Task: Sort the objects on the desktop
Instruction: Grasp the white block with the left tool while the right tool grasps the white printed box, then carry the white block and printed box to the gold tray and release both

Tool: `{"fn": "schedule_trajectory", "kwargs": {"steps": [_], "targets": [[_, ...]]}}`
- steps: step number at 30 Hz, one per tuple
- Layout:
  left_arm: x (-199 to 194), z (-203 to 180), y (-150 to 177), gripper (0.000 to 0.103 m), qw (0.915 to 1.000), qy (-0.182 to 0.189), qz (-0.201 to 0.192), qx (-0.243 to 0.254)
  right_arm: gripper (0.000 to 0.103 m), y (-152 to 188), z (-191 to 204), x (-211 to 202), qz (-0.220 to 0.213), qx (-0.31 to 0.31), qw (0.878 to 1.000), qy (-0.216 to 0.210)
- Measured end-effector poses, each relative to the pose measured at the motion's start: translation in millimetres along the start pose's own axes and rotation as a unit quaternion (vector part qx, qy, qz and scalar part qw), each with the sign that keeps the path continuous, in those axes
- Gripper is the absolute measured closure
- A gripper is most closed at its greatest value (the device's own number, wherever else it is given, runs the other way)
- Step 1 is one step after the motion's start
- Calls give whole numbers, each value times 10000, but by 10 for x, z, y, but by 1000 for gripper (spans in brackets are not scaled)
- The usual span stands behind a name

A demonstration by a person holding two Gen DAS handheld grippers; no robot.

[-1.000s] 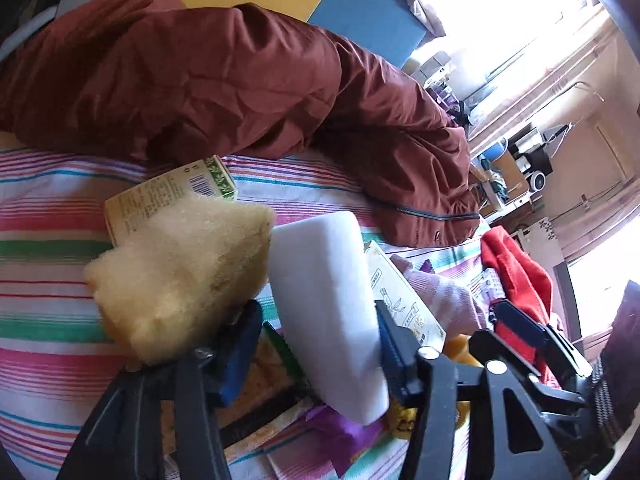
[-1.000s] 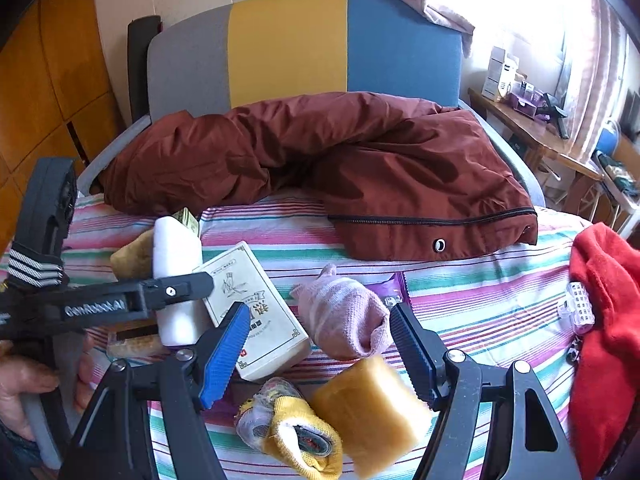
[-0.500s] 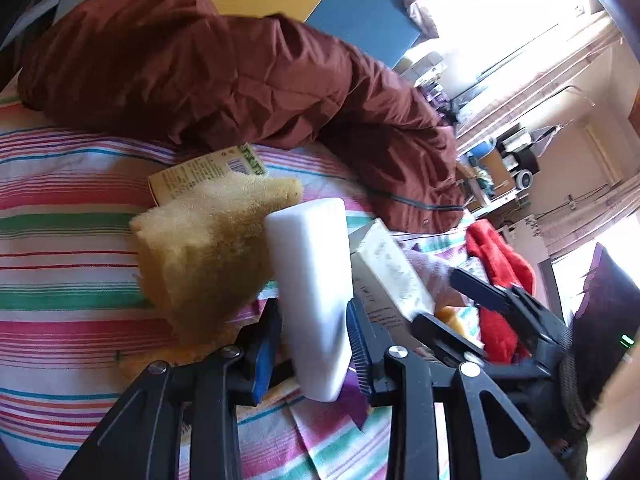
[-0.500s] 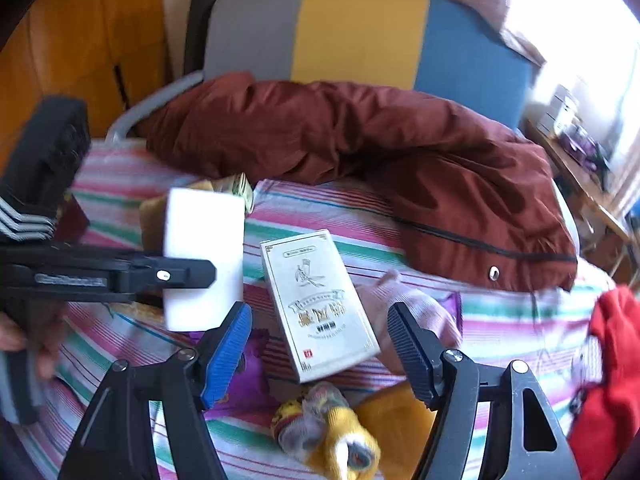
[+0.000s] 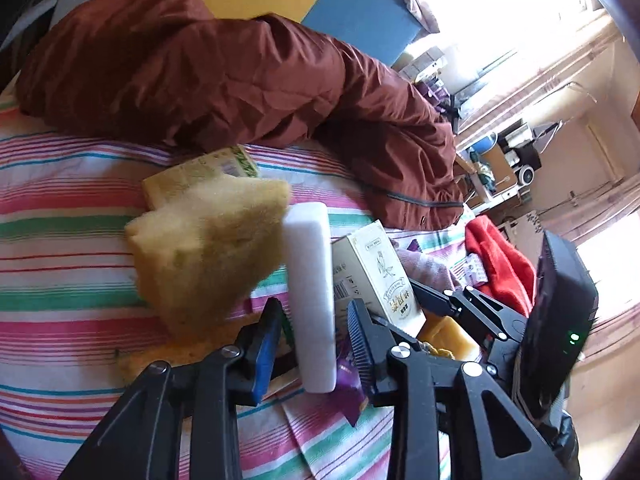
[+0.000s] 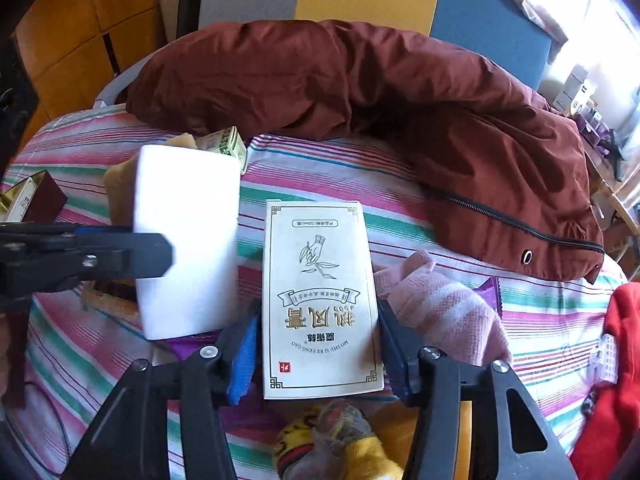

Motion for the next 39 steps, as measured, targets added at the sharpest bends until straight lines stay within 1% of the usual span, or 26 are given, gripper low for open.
{"fn": "schedule_trajectory", "kwargs": {"steps": [1, 2, 6, 10, 13, 17, 20, 23, 25, 29, 32, 37, 39], "targets": [[25, -17, 0, 73, 10000, -78, -9, 7, 50, 6, -6, 5, -11, 47, 10000, -43], [36, -31, 3, 85, 9999, -131, -53, 17, 51, 10, -10, 4, -30, 58, 10000, -45], [-59, -52, 19, 85, 9996, -110, -263, 51, 51, -16, -37, -21, -77, 33, 10000, 36], [-290, -127, 47, 85, 9987, -64, -433, 243, 51, -83, -126, -162, -321, 177, 9993, -1], [-522, -136, 95, 85, 9981, 28, -585, 185, 51, -120, -119, -349, -564, 210, 9982, -86], [-887, -151, 247, 85, 9965, -56, -804, 232, 51, -150, 10, -560, -755, 244, 9962, -360], [-1208, -142, 419, 85, 9940, -179, -1037, 304, 51, -147, 224, -758, -871, 61, 9949, -498], [-1517, -96, 604, 85, 9920, -235, -1206, 276, 51, -149, 449, -887, -953, -9, 9926, -758], [-1750, -42, 736, 85, 9897, -353, -1359, 295, 51, -128, 613, -970, -977, -73, 9913, -882], [-2146, 113, 986, 85, 9867, -463, -1544, 221, 51, -57, 1005, -1178, -1009, -245, 9873, -1206], [-2484, 323, 1185, 85, 9833, -572, -1727, 61, 51, 8, 1317, -1331, -1037, -342, 9827, -1499], [-2960, 750, 1506, 85, 9756, -890, -1984, -310, 51, 149, 1845, -1534, -1049, -591, 9751, -1865], [-3130, 930, 1664, 85, 9719, -1086, -2043, -434, 51, 208, 2024, -1586, -1005, -657, 9720, -2018]]}}
Point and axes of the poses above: each gripper's, at about its wrist camera, not at the fingertips, and x roughly the way its jaws point, z to its left, y to its underside, the point moved 1 cm from there along x, roughly the way its jaws point, and after that the axes turned 1 degree about -x, right-handed, at the moved point
